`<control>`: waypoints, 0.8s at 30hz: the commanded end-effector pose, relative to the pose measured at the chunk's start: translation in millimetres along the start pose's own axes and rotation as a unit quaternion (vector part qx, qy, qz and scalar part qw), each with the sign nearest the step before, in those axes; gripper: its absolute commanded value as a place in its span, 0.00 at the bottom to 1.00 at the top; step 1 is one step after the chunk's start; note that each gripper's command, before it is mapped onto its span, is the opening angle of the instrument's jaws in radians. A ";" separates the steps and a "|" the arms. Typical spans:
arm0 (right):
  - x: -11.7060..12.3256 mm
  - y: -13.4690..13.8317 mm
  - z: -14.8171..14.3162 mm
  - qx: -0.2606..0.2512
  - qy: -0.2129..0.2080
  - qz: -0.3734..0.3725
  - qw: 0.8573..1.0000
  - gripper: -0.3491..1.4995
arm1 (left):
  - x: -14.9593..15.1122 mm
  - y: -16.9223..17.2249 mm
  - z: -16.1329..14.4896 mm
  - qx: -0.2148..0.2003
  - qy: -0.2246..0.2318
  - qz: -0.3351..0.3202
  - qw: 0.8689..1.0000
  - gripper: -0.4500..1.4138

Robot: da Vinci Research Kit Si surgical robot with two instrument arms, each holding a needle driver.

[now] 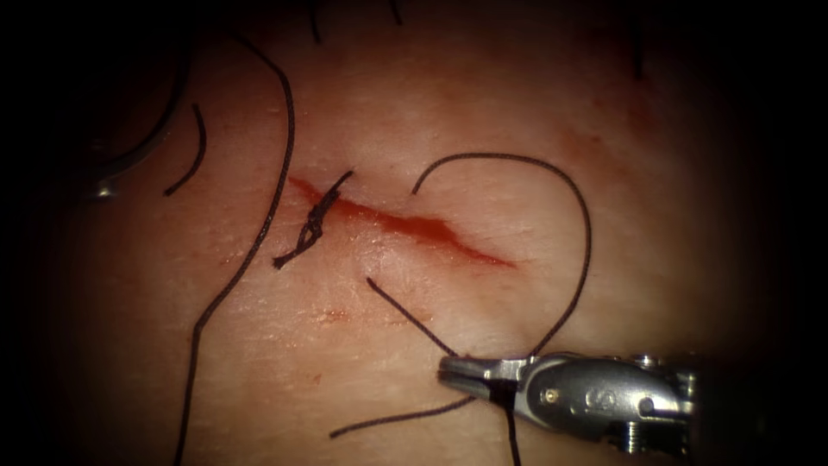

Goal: Wound Closure
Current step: Use the right gripper to pull the thread all the way through the tissue, leaving a small piece on the end

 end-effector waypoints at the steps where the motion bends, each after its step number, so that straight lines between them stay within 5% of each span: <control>1: 0.0 -1.4 -0.3 0.001 0.000 0.002 1.000 0.00 | -0.6 0.6 0.5 0.000 0.000 -0.001 1.000 0.00; 24: -0.8 -5.3 -8.3 0.006 -0.014 0.012 1.000 0.00 | -0.7 0.5 0.6 0.000 0.000 -0.001 1.000 0.00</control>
